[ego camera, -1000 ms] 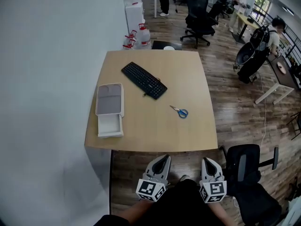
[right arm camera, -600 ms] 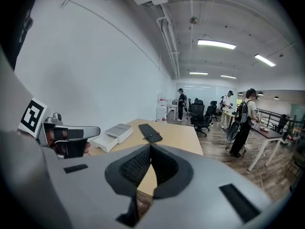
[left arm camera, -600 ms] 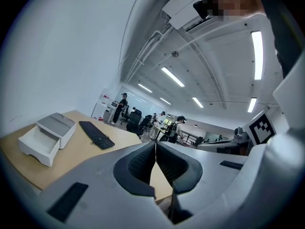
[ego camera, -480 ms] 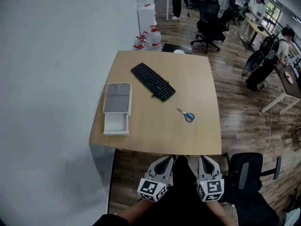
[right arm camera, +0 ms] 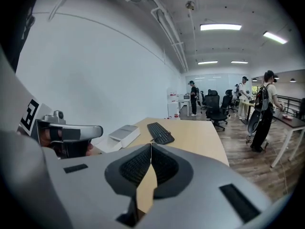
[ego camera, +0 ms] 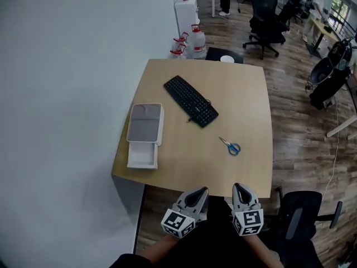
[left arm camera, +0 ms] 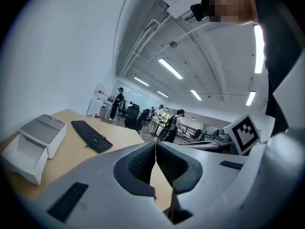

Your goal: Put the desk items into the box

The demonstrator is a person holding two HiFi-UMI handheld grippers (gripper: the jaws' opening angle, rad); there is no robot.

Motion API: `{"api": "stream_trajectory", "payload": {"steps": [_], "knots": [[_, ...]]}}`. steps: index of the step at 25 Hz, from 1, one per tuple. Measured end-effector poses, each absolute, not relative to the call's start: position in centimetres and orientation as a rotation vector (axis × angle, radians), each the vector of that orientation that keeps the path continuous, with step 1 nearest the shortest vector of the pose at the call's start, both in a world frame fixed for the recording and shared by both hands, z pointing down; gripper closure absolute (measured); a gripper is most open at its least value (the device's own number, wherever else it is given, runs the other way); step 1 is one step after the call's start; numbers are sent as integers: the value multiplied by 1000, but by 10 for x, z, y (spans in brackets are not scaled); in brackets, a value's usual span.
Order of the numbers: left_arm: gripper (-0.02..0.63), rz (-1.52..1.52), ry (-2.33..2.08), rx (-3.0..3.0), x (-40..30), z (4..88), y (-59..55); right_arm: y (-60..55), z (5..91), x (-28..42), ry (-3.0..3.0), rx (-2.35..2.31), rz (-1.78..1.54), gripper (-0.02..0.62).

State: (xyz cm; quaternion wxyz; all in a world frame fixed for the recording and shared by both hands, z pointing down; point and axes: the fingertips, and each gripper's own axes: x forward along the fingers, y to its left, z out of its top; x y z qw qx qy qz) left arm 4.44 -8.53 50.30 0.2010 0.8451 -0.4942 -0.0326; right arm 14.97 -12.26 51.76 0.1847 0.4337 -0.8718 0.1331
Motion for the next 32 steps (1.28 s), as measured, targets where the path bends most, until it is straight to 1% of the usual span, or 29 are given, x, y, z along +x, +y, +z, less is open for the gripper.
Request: {"api": "stream_trajectory", "payload": {"steps": [8,15,17,19,24,32], "knots": [[591,-19,-1532,2224,29,525,-157,-209,555,172,-2432,1188,533,535],[591,8,-1496,2124,42,551,-197,-255,608,172,-2352,1035,595,531],[590,38,-1493,2118,45,556,-204,-267,626,173,-2318,991,593,477],[589,78,-1497,2107,48,561,-208,-278,645,177,-2280,945,590,455],[589,116,-1516,2072,52,572,-219,-313,687,187,-2214,876,553,434],[589,115,-1619,1949,38,584,-225,-337,743,178,-2166,683,476,415]]}}
